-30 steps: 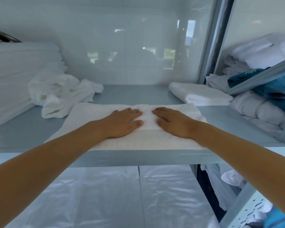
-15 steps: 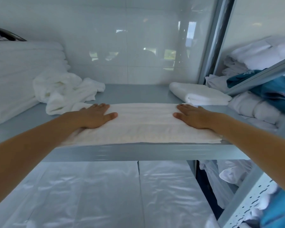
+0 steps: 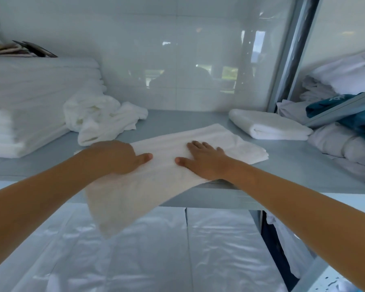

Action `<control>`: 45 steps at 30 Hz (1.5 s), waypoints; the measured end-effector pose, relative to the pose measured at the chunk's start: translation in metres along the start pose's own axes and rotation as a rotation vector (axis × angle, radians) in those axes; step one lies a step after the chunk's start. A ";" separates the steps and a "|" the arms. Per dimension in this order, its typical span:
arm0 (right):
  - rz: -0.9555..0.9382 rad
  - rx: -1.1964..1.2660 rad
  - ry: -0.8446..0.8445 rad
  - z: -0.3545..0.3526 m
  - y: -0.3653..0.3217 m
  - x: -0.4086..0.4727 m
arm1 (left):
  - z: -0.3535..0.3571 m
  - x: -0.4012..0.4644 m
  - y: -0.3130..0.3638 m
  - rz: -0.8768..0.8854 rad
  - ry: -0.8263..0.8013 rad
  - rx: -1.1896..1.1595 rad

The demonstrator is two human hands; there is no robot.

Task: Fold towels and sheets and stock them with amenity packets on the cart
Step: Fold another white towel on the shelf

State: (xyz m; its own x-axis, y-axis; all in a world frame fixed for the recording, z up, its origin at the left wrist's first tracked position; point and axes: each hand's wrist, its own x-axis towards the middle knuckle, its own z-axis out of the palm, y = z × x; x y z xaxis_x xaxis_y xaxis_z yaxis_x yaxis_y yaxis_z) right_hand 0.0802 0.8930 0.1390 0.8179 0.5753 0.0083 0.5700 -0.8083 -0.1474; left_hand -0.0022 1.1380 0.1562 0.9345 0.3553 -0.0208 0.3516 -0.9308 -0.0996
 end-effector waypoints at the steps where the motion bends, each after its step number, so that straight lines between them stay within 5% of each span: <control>1: -0.034 -0.004 -0.023 -0.002 0.005 0.004 | -0.002 -0.003 -0.001 0.012 0.051 0.001; 4: -0.133 -0.020 -0.079 -0.010 0.019 0.016 | 0.001 -0.004 -0.001 0.200 0.128 -0.088; 9: -0.260 0.037 -0.106 -0.018 0.035 0.022 | 0.003 0.007 0.014 0.526 -0.006 -0.319; 18: -0.111 -0.012 -0.163 -0.040 0.046 0.023 | -0.002 0.001 0.046 0.383 -0.101 -0.253; 25: -0.109 0.076 -0.121 -0.022 0.038 0.011 | -0.007 0.017 0.042 0.524 0.264 -0.362; 31: -0.159 0.055 -0.086 -0.018 0.041 0.004 | 0.012 0.031 0.042 0.546 -0.058 -0.459; 45: -0.272 0.058 -0.124 -0.016 0.036 -0.058 | 0.016 -0.039 0.018 0.608 -0.082 -0.381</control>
State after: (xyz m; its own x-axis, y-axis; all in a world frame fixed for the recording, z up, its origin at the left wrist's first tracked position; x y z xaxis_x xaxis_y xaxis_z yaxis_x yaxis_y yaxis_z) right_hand 0.0547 0.8284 0.1489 0.6182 0.7834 -0.0648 0.7585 -0.6161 -0.2126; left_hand -0.0332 1.1086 0.1389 0.9691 -0.2437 -0.0381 -0.2208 -0.9259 0.3065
